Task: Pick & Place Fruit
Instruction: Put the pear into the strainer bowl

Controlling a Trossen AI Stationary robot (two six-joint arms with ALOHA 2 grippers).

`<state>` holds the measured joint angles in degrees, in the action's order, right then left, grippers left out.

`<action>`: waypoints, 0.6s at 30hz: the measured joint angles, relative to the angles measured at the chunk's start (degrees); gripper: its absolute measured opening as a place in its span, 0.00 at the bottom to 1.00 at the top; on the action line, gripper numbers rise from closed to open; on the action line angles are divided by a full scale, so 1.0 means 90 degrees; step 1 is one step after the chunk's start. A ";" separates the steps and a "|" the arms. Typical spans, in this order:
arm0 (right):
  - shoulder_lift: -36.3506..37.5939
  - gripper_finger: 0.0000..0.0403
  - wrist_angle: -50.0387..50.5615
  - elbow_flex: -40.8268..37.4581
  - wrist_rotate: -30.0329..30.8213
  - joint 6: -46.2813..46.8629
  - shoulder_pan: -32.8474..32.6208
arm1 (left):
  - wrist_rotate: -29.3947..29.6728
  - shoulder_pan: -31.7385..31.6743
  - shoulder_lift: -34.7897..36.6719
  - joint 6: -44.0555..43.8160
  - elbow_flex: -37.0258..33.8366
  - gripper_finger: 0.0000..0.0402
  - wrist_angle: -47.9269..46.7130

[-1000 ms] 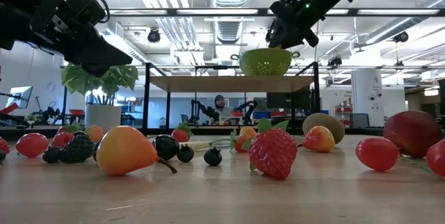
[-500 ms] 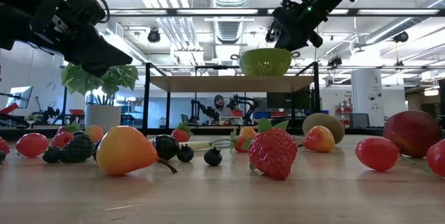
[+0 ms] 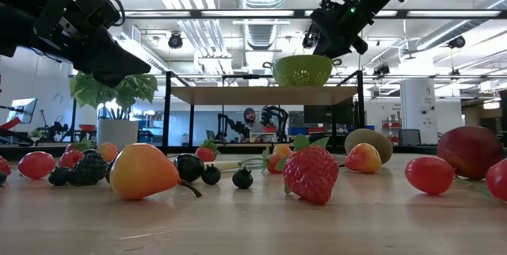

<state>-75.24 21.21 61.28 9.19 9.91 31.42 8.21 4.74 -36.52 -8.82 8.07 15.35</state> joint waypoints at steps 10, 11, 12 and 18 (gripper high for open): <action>0.0002 0.45 0.0147 0.0000 0.0330 -0.0005 0.0002 | 0.0000 0.0000 0.0000 0.0002 0.0000 0.05 0.0000; 0.0012 0.47 0.0146 0.0000 0.0330 -0.0014 0.0002 | 0.0000 0.0000 0.0000 0.0002 -0.0001 0.05 0.0000; 0.0015 0.48 0.0153 0.0010 0.0330 -0.0051 0.0001 | 0.0002 0.0001 0.0001 0.0002 -0.0001 0.05 0.0000; 0.0149 0.51 0.0173 0.0349 -0.0006 -0.0101 -0.0157 | 0.0000 0.0001 -0.0001 0.0002 -0.0001 0.05 0.0000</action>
<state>-73.90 22.77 64.42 9.14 9.00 30.01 8.21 4.75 -36.53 -8.80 8.05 15.35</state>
